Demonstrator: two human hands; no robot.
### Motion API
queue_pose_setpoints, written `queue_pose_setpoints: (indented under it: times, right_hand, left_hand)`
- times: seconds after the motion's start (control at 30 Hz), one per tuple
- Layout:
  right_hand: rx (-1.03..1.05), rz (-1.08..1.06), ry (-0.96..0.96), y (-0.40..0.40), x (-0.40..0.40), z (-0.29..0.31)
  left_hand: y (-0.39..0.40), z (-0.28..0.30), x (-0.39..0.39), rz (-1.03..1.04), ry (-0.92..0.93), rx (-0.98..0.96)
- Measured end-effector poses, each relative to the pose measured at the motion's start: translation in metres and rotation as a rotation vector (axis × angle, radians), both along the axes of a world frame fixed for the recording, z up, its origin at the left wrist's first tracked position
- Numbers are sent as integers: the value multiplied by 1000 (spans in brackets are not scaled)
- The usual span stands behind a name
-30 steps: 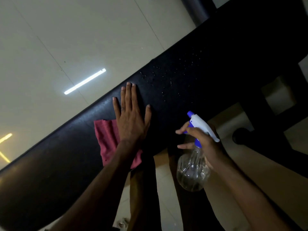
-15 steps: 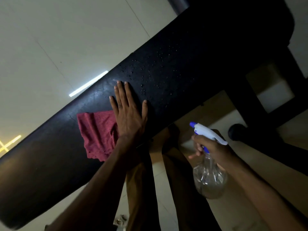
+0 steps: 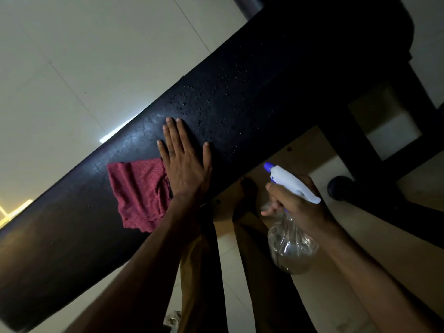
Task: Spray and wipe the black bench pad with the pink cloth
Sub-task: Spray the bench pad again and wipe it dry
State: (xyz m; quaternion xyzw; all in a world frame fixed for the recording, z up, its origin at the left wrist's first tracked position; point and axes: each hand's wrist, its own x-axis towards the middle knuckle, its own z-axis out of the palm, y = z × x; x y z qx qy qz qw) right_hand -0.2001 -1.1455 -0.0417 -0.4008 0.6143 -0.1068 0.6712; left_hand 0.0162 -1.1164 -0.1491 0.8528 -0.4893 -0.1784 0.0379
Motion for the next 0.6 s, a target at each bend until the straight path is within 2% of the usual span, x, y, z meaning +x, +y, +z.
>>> queue_pose_setpoints:
  times: [0.07,0.17,0.33,0.47,0.6]
  right_hand:
    - [-29,-26,29,2,0,4]
    - [24,-85,-46,3,2,10]
    - [-11,-79,78,9,1,10]
    - [-41,-165,-17,6,-1,9]
    - [-58,-234,-12,1,-12,8]
  left_hand:
    - [-1,1,0,3,6,-2]
    - [-2,4,0,8,6,6]
    - [-4,3,-3,9,-9,1]
    - [-4,-1,-6,17,-4,-6]
    - [-8,-2,-8,5,6,-14]
